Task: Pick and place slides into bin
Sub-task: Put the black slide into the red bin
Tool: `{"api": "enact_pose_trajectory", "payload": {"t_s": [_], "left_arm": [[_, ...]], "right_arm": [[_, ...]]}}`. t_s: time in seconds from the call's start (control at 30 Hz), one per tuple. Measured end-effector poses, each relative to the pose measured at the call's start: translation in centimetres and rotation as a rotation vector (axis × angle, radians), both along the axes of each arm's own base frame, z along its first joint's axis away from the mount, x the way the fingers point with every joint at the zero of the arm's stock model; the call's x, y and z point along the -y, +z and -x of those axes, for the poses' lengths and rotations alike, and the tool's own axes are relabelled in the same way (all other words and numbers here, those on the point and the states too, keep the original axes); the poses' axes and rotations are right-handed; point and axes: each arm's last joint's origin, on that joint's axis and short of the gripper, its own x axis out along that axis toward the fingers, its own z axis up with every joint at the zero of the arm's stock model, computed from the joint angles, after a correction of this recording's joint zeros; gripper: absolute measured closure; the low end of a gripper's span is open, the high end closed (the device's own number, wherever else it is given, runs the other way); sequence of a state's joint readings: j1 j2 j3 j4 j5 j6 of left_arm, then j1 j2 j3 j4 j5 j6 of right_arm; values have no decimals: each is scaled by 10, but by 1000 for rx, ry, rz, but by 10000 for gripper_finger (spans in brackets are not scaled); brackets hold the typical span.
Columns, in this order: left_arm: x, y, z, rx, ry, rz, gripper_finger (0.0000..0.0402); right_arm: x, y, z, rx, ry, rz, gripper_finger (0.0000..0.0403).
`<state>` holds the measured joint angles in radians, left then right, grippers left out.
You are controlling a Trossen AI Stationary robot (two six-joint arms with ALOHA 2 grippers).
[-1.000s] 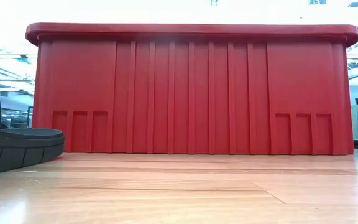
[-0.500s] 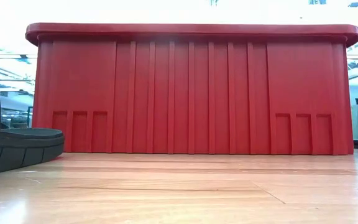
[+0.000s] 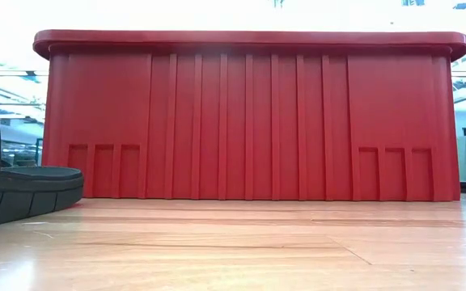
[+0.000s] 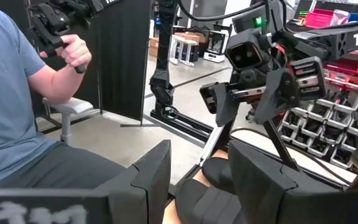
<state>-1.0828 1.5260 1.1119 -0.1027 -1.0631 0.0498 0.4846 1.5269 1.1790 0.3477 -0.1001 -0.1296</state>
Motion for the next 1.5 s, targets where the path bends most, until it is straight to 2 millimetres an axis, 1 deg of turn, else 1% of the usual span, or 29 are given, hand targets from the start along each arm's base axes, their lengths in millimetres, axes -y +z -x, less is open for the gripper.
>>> {"api": "enact_pose_trajectory", "payload": {"t_s": [0.13,0.27,0.4,0.53,0.67,0.77,0.83,0.93,1.2,1.27,1.4,1.5], "left_arm": [[24,3,-13,-14,-16,-37,140],[44,2,-28,-79,10,-77,140],[57,-10,-41,-170,60,-55,140],[67,-25,-53,-243,90,-85,140],[73,-30,-65,-306,99,-27,140],[76,-38,-70,-338,118,44,140],[78,-47,-70,-381,124,82,140],[77,-61,-69,-457,155,93,140],[71,-72,-67,-578,258,203,143],[70,-75,-68,-619,271,237,153],[66,-89,-70,-740,313,241,185],[61,-92,-72,-810,345,259,210]], "right_arm": [[-5,0,3,2,13,3,250],[-7,0,4,4,-20,6,250],[-9,0,5,8,-41,9,250],[-11,1,6,17,-34,5,250],[-12,3,6,30,-30,2,250],[-13,2,7,29,-26,2,250],[-14,2,8,29,-21,2,250],[-17,2,10,29,-10,3,250],[-23,3,13,36,8,0,250],[-23,3,13,36,8,-1,250],[-23,3,13,35,8,0,250],[-23,3,13,36,8,-1,250]]}}
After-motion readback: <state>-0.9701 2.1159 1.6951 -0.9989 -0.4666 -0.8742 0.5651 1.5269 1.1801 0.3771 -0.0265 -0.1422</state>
